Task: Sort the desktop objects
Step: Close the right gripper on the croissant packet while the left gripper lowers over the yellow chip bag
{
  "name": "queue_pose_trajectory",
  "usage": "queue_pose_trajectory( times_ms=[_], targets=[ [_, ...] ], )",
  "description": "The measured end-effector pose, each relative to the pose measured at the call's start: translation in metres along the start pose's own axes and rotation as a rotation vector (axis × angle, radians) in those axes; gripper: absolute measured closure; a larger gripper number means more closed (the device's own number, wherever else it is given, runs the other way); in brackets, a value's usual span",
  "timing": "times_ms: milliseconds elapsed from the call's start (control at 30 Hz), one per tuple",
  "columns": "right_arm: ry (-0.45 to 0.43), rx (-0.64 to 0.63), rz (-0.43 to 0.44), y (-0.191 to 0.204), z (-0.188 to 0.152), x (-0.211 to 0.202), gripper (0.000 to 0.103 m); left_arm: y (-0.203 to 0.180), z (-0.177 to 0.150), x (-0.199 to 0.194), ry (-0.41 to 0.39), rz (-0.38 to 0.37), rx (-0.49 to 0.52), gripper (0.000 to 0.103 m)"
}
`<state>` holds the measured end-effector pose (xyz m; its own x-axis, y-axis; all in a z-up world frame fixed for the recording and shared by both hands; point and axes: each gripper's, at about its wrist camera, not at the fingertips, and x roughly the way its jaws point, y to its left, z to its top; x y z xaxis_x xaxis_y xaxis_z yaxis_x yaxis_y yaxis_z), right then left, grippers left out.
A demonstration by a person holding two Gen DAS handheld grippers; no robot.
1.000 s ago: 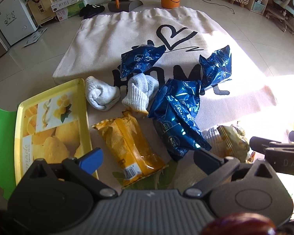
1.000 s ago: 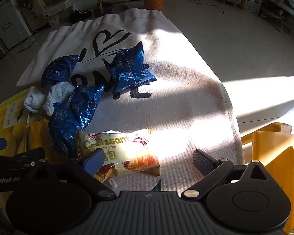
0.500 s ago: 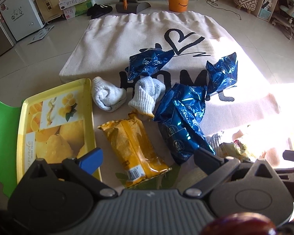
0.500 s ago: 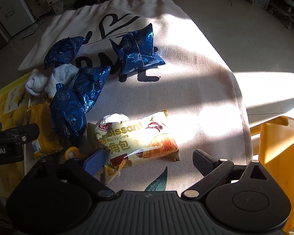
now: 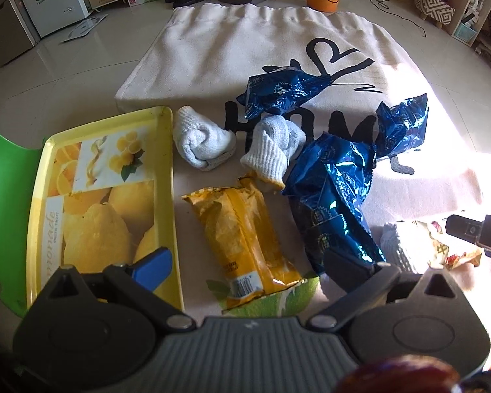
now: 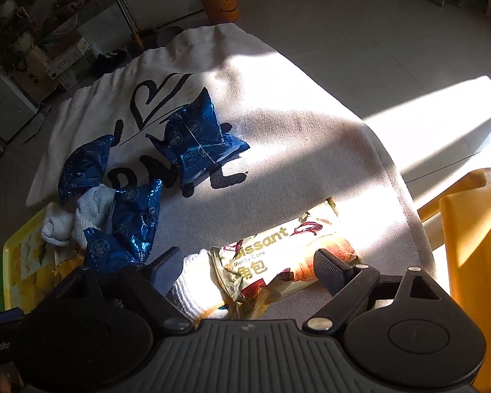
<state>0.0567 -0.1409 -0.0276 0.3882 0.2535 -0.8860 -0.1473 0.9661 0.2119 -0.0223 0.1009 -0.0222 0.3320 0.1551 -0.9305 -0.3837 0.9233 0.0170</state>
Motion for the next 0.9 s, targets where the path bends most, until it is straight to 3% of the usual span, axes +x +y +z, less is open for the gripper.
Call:
queue_pose_trajectory(
  times_ms=[133,367,500,700,800,900],
  targets=[
    [0.027,0.020,0.007,-0.001,0.000,-0.001,0.016,-0.002,-0.002,0.012,0.000,0.062,0.039,0.001],
    [0.058,0.029,0.011,-0.004,-0.002,0.006,0.015,-0.006,-0.006,0.034,0.060,-0.032,0.017,0.001],
    [0.079,0.043,-0.009,-0.008,-0.003,0.011,0.015,-0.010,-0.008,0.047,0.070,-0.025,0.027,0.001],
    [0.140,0.106,-0.008,-0.019,-0.003,0.023,0.015,-0.004,-0.007,0.069,0.116,-0.089,-0.069,0.001],
    [0.140,0.128,-0.016,-0.024,-0.002,0.025,0.015,-0.016,-0.009,0.067,0.110,-0.116,-0.034,0.001],
    [0.136,0.151,-0.025,-0.029,0.000,0.027,0.015,-0.033,-0.014,0.060,0.124,-0.204,0.036,0.001]
  ],
)
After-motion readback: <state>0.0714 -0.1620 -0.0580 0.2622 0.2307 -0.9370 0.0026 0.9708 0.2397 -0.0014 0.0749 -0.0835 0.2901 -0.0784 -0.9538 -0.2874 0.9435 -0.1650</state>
